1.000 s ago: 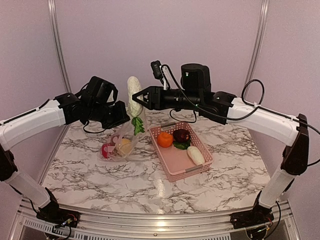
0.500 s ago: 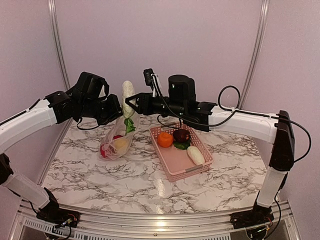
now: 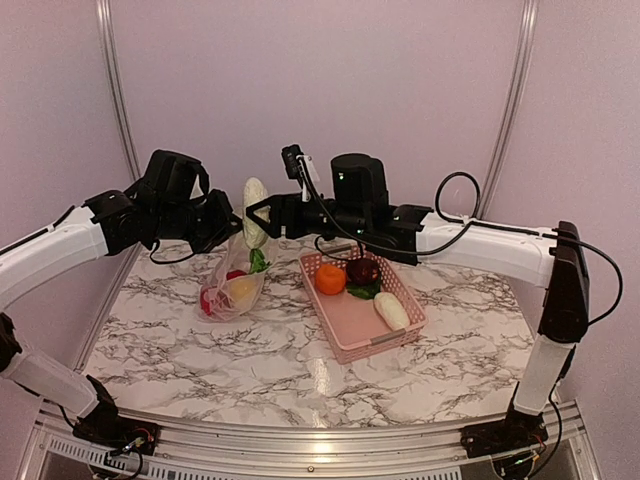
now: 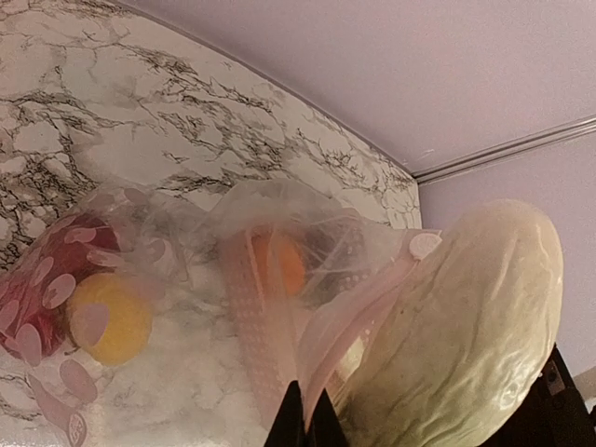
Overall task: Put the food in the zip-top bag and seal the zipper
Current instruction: Place the fake vegetable in the zipper food storage bag, then adjust the zipper food storage bag at the center of the board, then pick up the fake vegetable from the bin, then place the fake vegetable in the zipper food storage bag.
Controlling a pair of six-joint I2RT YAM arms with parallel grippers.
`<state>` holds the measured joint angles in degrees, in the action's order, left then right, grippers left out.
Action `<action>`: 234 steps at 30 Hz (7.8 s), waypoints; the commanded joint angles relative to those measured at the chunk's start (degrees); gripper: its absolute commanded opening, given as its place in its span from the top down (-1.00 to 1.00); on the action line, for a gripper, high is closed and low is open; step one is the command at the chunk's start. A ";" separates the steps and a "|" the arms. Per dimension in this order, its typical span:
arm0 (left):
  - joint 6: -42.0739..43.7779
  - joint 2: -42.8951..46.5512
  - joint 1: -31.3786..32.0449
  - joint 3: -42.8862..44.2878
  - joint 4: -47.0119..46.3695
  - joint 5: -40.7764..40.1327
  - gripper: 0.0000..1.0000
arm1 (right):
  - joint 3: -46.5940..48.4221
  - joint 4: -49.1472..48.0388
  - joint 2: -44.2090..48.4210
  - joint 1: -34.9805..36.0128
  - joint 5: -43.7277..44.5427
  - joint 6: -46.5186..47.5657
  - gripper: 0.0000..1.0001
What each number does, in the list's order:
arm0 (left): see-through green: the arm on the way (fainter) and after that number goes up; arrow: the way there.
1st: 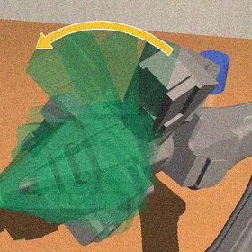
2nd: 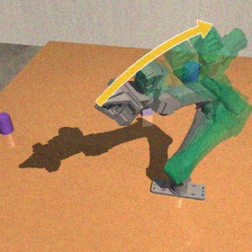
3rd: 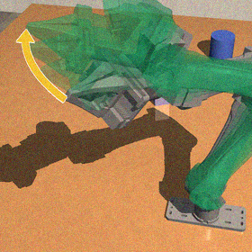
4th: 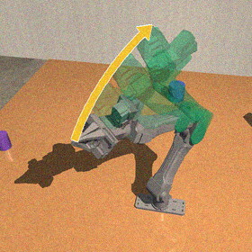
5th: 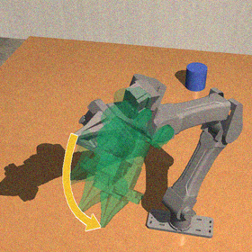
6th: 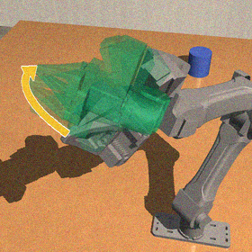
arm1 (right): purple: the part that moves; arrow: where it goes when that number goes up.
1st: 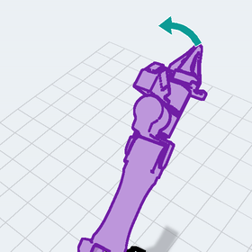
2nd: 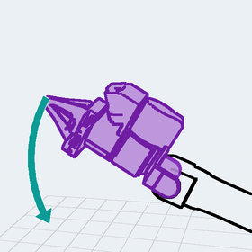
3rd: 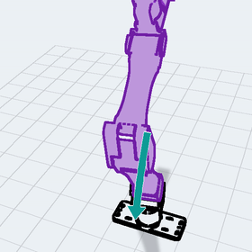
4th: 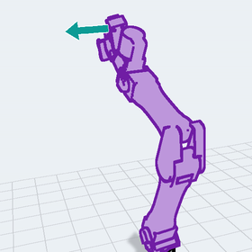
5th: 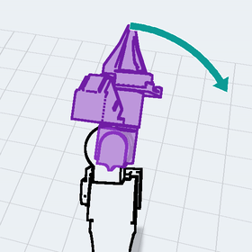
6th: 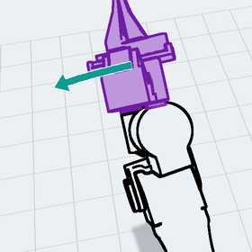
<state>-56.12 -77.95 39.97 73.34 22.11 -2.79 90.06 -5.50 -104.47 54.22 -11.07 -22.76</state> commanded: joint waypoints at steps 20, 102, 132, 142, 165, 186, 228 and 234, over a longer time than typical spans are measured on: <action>4.13 5.32 -1.86 -3.69 -8.59 -1.76 1.00 | 0.76 11.48 7.16 0.54 8.91 2.49 -0.11; 19.11 -3.64 -2.96 5.61 5.75 -2.12 1.00 | -5.75 56.89 13.19 -15.62 7.11 5.73 -0.05; 29.08 -6.00 -2.88 18.59 21.54 -5.10 1.00 | 0.20 67.04 -6.07 -16.39 20.51 10.97 -0.07; 29.76 -5.92 -2.88 18.94 21.50 -4.60 1.00 | -1.90 63.93 -10.26 -16.40 20.75 11.61 -0.11; 27.67 -6.41 -2.88 17.79 20.09 -2.61 1.00 | -3.70 60.81 -3.43 -19.01 17.53 5.71 0.26; 26.50 -7.27 -2.88 16.31 17.25 -0.43 1.00 | 4.58 53.29 9.60 -13.75 4.16 6.94 0.41; 20.71 -11.35 -2.96 20.85 12.66 6.42 1.00 | 5.29 3.30 2.27 -3.92 -6.85 5.17 0.42; 20.57 -11.41 -3.03 20.97 12.61 6.48 1.00 | 3.65 2.09 1.00 -3.81 -7.70 6.14 0.13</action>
<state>-35.38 -88.95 37.39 92.90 34.98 3.01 93.91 -0.60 -102.10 49.84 -17.87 -16.88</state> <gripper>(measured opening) 0.009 0.444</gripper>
